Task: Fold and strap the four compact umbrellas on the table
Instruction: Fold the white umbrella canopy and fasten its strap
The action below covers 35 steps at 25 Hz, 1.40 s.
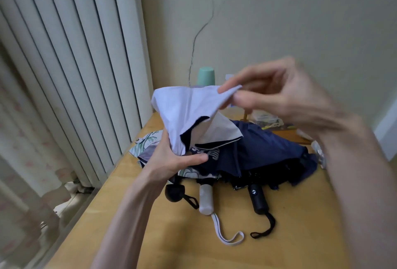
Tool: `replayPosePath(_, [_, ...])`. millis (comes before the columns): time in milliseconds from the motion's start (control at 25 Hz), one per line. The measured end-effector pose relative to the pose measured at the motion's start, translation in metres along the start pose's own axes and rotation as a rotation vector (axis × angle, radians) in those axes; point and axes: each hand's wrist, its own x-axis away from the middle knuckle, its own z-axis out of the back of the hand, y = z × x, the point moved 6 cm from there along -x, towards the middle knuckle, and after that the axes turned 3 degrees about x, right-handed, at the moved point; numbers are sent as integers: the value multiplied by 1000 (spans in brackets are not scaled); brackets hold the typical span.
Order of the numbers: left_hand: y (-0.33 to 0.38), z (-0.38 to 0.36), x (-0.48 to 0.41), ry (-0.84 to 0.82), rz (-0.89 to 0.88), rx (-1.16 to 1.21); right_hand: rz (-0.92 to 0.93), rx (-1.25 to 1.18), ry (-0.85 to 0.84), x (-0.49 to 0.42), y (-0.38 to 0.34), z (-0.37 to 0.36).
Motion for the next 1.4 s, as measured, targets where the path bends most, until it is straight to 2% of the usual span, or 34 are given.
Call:
replayPosePath(160, [16, -16, 4, 24, -21, -85, 124, 232, -106, -74, -35, -26])
replayPosePath(320, [31, -32, 11, 61, -73, -90, 156, 264, -146, -133, -34, -65])
replayPosePath(400, [34, -36, 14, 87, -34, -87, 161, 293, -157, -153, -27, -83])
replayPosePath(560, [31, -46, 16, -4, 55, 87, 124, 433, -189, -179, -3, -109])
replayPosePath(680, [31, -38, 17, 9, 61, 160, -33, 593, -251, -173, 14, -95])
replayPosePath(760, [31, -32, 15, 32, 43, 166, -118, 594, -332, -161, 24, -73])
replayPosePath(880, [29, -29, 11, 80, 41, 101, -123, 575, -244, -152, 36, -57])
replayPosePath(1040, [25, -32, 11, 167, 47, 152, -92, 920, -77, -150, 46, -55])
replayPosePath(1120, [25, -27, 12, 204, 47, 173, -181, 886, -26, -137, 44, -39])
replayPosePath(1280, [28, -15, 9, 239, -3, 221, -426, 668, -159, -102, 62, -29])
replayPosePath(1400, [27, -18, 9, 247, 46, 140, -511, 501, -40, -97, 78, -29])
